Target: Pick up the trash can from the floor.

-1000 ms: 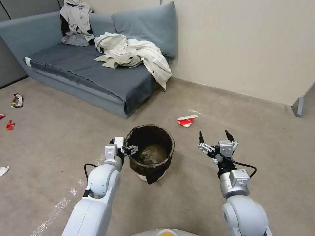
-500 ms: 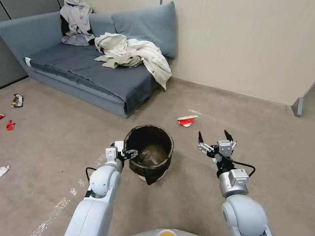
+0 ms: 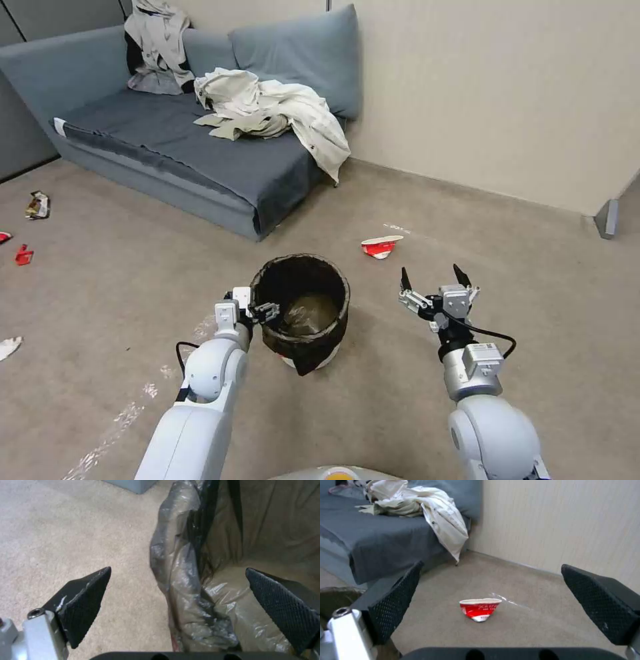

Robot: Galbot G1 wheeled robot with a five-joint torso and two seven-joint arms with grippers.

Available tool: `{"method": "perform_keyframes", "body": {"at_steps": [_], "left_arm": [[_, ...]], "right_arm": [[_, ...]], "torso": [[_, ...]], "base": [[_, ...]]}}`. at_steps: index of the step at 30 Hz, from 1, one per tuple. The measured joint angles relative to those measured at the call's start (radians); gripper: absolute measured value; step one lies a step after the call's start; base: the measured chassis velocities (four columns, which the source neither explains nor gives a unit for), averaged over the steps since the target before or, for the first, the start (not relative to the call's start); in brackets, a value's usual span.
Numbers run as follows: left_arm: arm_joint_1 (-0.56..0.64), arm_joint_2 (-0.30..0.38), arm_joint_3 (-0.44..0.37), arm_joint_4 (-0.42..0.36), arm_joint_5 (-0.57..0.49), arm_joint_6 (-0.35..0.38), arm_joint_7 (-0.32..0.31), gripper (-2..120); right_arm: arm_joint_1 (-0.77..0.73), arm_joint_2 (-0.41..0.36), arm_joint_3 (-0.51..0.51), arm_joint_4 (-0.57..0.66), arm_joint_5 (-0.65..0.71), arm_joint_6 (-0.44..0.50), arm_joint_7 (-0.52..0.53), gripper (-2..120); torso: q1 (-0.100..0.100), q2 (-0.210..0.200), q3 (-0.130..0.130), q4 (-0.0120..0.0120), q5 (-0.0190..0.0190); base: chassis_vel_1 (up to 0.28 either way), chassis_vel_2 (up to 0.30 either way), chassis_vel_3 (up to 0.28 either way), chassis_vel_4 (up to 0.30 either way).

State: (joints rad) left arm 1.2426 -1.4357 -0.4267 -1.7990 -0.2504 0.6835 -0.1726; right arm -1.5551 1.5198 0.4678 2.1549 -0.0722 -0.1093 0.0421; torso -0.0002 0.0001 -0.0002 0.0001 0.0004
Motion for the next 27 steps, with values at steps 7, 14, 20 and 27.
{"method": "perform_keyframes", "body": {"at_steps": [7,14,20,27], "left_arm": [[0.005,0.000,0.012,-0.019,-0.007,0.032,-0.026,100],[0.007,0.002,0.017,-0.046,-0.024,0.056,-0.043,100],[0.006,0.004,0.018,-0.047,-0.046,0.056,-0.071,92],[0.008,0.007,0.024,-0.057,-0.058,0.055,-0.073,68]], "right_arm": [[0.002,0.000,-0.004,-0.006,0.001,0.001,0.000,100],[0.003,-0.001,-0.004,-0.011,0.005,0.001,0.000,100],[0.005,-0.001,-0.004,-0.018,0.016,0.001,0.000,100],[0.008,-0.001,-0.007,-0.028,0.024,0.003,0.000,100]], "torso": [[0.000,0.000,0.001,-0.0004,-0.0016],[0.000,0.000,0.000,-0.0003,-0.0009],[0.000,0.000,0.000,-0.0002,-0.0006],[0.000,0.000,0.000,-0.0002,-0.0004]], "base": [[0.000,0.000,0.000,0.000],[0.000,0.000,0.000,0.000],[0.000,0.000,0.000,0.000],[0.000,0.000,0.000,0.000]]}}
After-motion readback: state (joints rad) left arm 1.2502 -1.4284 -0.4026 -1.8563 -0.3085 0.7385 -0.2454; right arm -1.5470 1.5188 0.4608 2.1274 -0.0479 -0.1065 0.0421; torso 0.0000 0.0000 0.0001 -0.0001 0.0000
